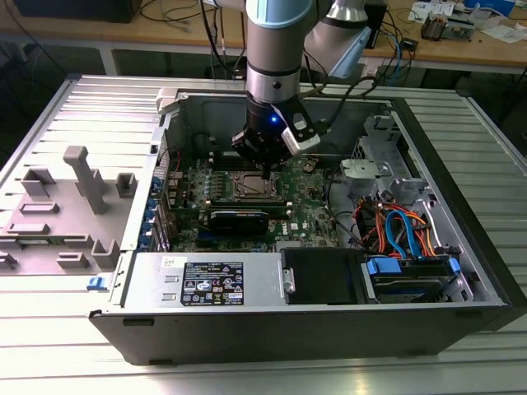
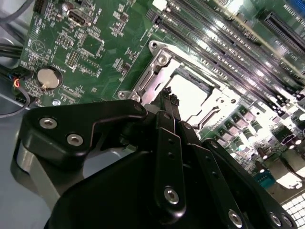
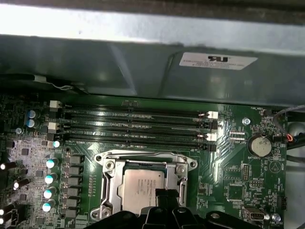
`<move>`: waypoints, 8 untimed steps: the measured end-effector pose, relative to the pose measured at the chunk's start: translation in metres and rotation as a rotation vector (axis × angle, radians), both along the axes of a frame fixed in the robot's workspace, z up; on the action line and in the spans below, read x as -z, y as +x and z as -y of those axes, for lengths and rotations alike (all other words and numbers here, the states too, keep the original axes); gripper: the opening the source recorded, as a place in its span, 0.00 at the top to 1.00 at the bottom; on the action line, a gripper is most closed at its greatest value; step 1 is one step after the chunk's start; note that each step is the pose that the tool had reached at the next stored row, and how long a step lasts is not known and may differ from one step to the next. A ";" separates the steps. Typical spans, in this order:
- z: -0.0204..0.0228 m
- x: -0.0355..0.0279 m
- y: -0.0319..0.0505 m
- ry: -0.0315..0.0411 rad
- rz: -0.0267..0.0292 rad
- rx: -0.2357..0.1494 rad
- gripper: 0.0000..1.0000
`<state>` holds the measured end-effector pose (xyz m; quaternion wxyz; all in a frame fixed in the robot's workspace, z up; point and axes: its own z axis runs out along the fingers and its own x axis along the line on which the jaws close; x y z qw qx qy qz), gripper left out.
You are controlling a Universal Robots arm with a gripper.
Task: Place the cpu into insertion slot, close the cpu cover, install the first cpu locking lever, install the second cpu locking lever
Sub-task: 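Install the second cpu locking lever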
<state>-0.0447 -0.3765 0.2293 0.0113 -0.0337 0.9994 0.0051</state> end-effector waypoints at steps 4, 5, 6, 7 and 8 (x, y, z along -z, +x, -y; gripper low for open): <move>0.0011 -0.0018 0.0000 -0.0001 0.0000 0.000 0.89; 0.0011 -0.0036 0.0000 -0.0002 -0.0001 0.000 0.89; 0.0011 -0.0052 0.0000 -0.0001 0.0000 0.000 0.89; 0.0013 -0.0069 0.0000 -0.0001 0.0000 0.000 0.89; 0.0018 -0.0070 0.0001 0.0001 0.0001 0.000 0.89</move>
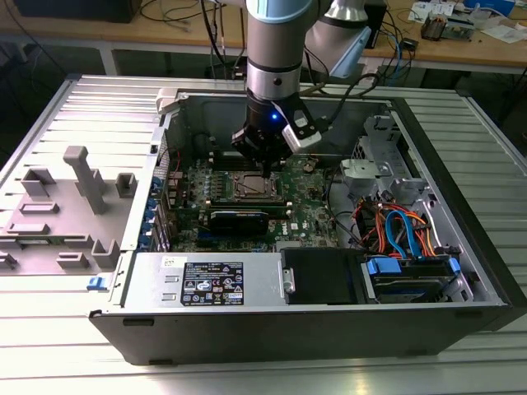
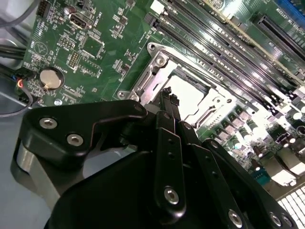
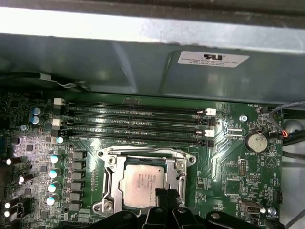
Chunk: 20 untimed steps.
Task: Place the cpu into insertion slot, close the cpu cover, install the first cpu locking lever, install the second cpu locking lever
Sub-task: 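Install the second cpu locking lever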
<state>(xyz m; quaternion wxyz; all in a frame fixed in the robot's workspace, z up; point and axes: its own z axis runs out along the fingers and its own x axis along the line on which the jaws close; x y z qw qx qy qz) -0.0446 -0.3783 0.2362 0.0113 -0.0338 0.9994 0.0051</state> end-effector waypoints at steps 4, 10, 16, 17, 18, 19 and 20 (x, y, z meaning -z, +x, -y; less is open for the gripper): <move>0.0054 0.0001 -0.0001 -0.0001 -0.0001 0.000 0.89; 0.0178 0.0002 -0.0002 -0.0001 -0.0001 0.000 0.89; 0.0214 0.0002 -0.0002 -0.0001 -0.0001 0.000 0.89; 0.0214 0.0002 -0.0002 -0.0001 -0.0001 0.000 0.89; 0.0215 0.0002 -0.0002 -0.0001 -0.0001 0.000 0.89; 0.0215 0.0002 -0.0002 -0.0001 -0.0001 0.000 0.89; 0.0215 0.0002 -0.0002 -0.0001 -0.0001 0.000 0.89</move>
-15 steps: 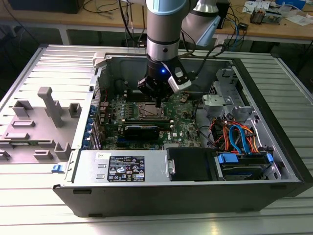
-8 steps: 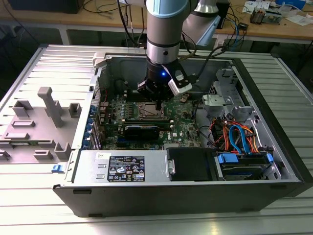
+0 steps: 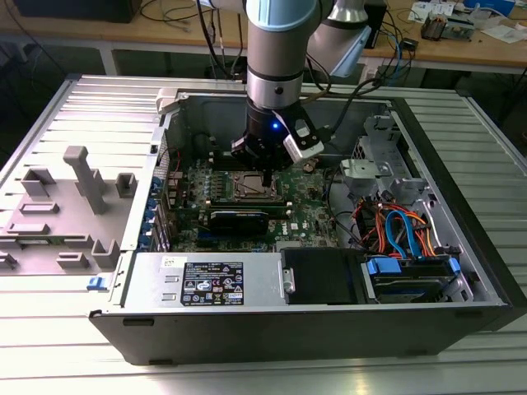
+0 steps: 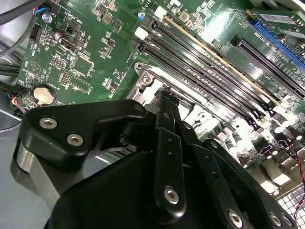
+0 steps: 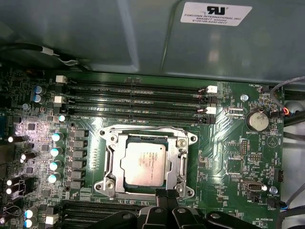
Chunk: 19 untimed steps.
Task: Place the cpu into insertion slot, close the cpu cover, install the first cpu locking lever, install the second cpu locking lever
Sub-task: 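Install the second cpu locking lever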
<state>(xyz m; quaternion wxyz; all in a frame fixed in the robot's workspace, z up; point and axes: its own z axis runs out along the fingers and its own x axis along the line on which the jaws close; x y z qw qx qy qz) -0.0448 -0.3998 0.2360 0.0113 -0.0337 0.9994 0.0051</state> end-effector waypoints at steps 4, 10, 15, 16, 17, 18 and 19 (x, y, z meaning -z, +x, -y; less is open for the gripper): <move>0.0002 -0.0005 0.0000 -0.0001 -0.0001 0.000 0.89; 0.0034 -0.0015 0.0000 0.0000 0.0000 0.000 0.89; 0.0127 -0.0015 0.0000 0.0055 0.0001 0.000 0.89; 0.0136 -0.0015 -0.0001 0.0169 0.0000 0.000 0.89; 0.0142 -0.0015 -0.0001 0.0268 0.0000 0.000 0.89; 0.0150 -0.0015 -0.0001 0.0384 0.0000 0.000 0.89; 0.0158 -0.0015 -0.0001 0.0456 0.0000 0.000 0.89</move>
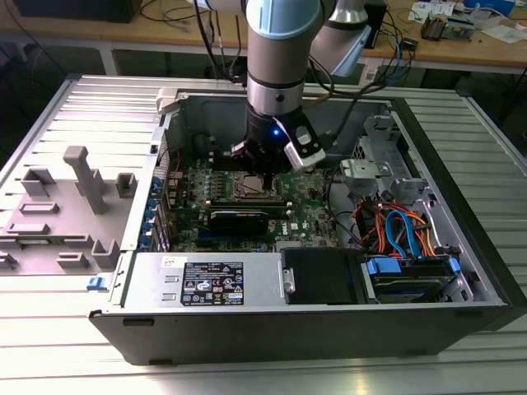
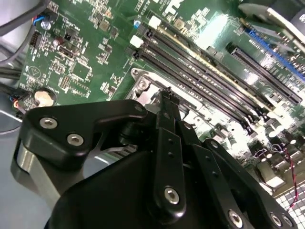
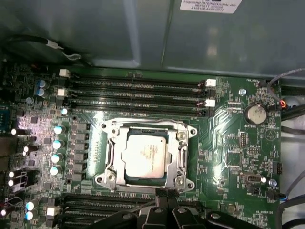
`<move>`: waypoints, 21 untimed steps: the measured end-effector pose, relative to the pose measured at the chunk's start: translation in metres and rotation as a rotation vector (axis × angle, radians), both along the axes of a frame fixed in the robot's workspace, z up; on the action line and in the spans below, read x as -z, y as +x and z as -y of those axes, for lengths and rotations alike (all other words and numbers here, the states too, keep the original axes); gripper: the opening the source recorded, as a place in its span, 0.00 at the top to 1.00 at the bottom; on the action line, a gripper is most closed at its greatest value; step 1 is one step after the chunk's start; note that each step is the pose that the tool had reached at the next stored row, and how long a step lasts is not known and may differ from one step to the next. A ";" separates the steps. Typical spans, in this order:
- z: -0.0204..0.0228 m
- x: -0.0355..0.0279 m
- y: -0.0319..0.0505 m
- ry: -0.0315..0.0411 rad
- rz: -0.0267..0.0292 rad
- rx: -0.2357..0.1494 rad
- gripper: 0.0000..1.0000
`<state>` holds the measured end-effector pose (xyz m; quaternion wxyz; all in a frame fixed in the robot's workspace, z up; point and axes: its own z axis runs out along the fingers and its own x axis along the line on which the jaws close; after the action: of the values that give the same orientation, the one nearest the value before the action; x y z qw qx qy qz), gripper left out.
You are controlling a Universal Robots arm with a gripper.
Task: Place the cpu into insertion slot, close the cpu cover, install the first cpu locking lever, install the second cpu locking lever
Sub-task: 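Install the second cpu locking lever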
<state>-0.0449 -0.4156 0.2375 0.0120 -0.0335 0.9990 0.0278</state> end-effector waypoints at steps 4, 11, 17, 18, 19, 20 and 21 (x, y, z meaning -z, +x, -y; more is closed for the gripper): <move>0.0074 0.0000 -0.0017 0.0055 0.0000 0.000 0.89; 0.0182 0.0002 -0.0088 0.0135 0.0000 0.000 0.89; 0.0183 0.0002 -0.0089 0.0156 0.0000 0.000 0.89; 0.0183 0.0002 -0.0089 0.0156 0.0000 0.000 0.89; 0.0183 0.0002 -0.0089 0.0156 0.0000 0.000 0.89; 0.0183 0.0002 -0.0090 0.0157 0.0000 0.000 0.89; 0.0183 0.0002 -0.0090 0.0157 0.0000 0.000 0.89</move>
<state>-0.0539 -0.4339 0.2373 0.0123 -0.0333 0.9987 0.0357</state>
